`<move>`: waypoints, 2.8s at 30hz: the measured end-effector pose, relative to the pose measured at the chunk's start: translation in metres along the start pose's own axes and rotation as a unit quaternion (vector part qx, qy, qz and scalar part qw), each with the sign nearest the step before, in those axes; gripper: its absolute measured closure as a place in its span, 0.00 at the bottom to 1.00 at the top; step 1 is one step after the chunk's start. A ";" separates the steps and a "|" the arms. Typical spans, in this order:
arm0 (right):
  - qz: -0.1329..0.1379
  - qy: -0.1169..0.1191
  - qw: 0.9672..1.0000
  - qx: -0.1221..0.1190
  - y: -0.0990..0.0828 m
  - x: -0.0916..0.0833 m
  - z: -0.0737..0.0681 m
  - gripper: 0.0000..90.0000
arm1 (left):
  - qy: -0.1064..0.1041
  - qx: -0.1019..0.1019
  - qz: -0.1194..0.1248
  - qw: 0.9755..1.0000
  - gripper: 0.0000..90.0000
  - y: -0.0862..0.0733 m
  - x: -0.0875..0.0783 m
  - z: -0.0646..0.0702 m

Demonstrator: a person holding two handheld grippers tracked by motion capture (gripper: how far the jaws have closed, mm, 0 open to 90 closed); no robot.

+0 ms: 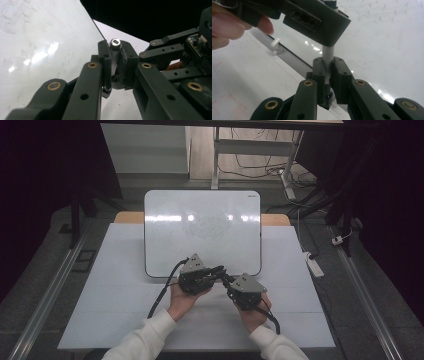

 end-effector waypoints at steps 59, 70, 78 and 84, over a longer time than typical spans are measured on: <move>-0.112 -0.088 0.980 0.137 0.007 0.046 0.130 0.90 | 0.157 -0.021 -0.108 0.981 0.37 -0.119 -0.185 -0.054; -0.102 -0.098 0.983 0.120 0.007 0.045 0.130 0.83 | 0.160 -0.025 -0.112 0.980 0.37 -0.123 -0.187 -0.055; -0.069 -0.082 0.989 0.097 0.010 0.034 0.123 0.67 | 0.159 -0.028 -0.117 0.980 0.37 -0.127 -0.186 -0.057; -0.031 -0.004 0.996 0.078 0.004 0.014 0.109 0.60 | 0.150 -0.037 -0.125 0.980 0.35 -0.130 -0.184 -0.059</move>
Point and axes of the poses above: each handheld gripper's, and its own axes: x roughly forward along the jaws, y roughly out of its top, z roughly to its right, the point moved 7 cm from there along x, roughly forward along the jaws, and after that the axes turned 6 degrees about x, right-handed, at the moved point
